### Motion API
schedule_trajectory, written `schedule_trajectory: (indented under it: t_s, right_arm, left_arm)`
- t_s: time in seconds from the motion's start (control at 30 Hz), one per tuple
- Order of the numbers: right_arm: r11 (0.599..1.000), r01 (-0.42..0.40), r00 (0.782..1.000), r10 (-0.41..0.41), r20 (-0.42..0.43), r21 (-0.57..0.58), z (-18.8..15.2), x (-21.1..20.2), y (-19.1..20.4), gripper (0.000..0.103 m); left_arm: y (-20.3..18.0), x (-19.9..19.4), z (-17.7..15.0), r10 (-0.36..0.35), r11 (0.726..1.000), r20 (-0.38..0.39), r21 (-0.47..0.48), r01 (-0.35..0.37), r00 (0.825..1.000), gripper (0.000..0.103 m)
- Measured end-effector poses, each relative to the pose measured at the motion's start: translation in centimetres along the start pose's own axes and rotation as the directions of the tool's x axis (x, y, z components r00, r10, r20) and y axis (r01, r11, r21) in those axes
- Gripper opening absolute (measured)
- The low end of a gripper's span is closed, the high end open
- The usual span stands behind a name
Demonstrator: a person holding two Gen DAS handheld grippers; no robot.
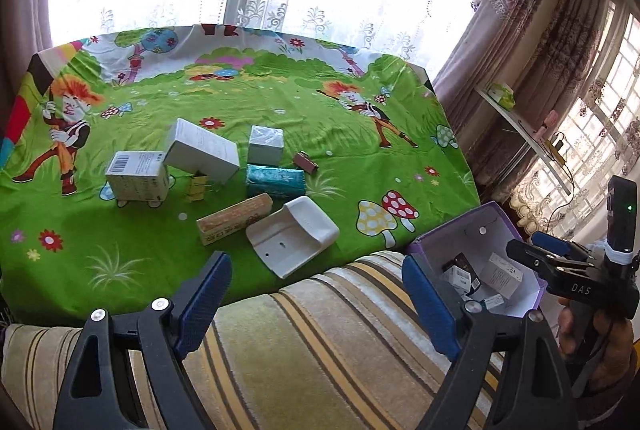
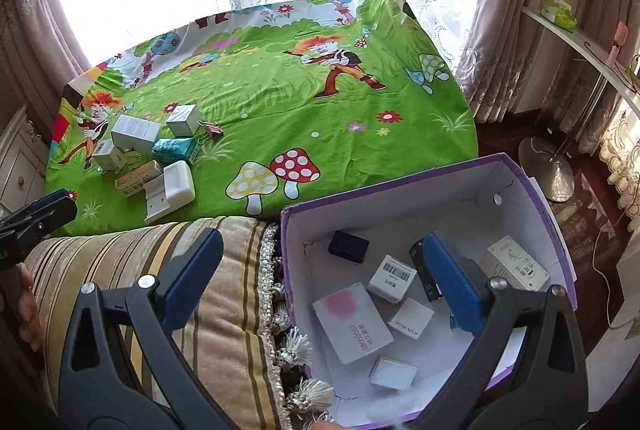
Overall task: Organize rigid objects
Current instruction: 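Move both open tools back over the items on the bed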
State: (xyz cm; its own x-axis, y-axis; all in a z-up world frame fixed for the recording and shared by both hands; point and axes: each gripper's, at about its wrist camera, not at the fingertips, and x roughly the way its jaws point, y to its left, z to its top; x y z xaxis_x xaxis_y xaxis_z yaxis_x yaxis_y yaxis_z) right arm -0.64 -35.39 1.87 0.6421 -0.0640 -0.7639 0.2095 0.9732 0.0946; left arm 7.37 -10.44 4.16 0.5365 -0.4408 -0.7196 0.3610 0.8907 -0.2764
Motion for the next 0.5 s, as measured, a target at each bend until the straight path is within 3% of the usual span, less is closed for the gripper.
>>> schedule_trajectory:
  t_s: [0.5]
  right_arm:
    - [0.991, -0.058, 0.997, 0.052, -0.057, -0.122, 2.3, 3.6, 6.3, 0.101]
  left_arm:
    - [9.6, 0.5, 2.5, 0.153, 0.981, -0.005, -0.120, -0.153, 0.988, 0.088]
